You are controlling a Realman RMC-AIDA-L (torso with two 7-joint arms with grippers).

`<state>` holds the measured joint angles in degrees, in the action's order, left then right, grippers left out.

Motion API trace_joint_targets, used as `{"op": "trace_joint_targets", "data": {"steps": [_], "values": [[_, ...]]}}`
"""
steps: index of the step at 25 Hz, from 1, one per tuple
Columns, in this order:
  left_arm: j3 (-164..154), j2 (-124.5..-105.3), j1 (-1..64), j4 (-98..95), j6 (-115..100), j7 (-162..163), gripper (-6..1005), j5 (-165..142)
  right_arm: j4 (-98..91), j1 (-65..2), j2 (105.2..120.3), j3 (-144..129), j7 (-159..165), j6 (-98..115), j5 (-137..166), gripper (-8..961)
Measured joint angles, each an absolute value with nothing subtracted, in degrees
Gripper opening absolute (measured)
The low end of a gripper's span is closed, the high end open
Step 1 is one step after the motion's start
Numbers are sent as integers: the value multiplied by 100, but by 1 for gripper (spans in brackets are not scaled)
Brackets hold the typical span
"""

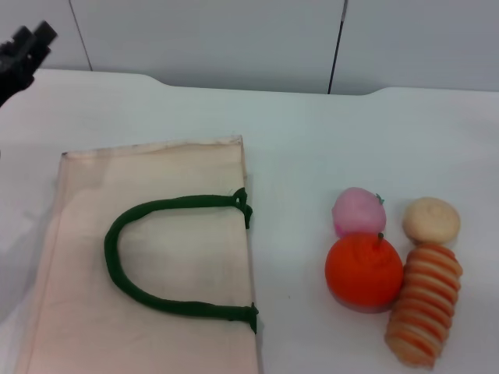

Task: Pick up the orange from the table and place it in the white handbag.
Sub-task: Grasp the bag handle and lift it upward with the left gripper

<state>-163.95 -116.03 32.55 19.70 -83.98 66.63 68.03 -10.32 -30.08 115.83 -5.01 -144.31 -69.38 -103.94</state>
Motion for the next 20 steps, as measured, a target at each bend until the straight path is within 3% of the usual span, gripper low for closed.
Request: {"op": "trace_joint_targets", "data": {"steps": [20], "values": [[-16400,-11593,4149,4050,-9269,10020,506,2937,-1062,-3000,11567,-501,-14422,-6819,-10415,879]]}}
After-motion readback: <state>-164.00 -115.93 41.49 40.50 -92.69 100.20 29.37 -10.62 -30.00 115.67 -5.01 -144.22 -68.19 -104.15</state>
